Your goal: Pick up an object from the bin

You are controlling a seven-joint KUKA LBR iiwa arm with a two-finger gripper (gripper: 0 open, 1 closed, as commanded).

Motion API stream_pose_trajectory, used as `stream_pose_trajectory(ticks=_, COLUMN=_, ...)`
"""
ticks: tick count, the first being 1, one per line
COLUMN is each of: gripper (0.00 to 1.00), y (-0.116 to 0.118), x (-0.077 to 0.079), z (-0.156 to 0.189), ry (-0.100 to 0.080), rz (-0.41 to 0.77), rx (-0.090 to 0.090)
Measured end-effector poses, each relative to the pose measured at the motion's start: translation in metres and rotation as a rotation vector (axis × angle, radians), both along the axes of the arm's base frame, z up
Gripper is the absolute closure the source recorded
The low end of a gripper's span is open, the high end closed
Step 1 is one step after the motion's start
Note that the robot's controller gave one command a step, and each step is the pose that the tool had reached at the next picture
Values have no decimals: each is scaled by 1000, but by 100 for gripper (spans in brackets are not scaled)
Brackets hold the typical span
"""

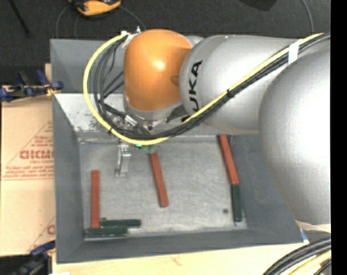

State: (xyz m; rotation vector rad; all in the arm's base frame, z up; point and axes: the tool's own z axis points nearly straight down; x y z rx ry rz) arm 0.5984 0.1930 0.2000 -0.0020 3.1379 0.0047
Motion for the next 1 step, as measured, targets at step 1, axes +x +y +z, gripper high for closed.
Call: stream_pose_trajectory(ticks=1, gripper=0, y=9, x=12, z=-42, ry=-9, rz=4, rx=2)
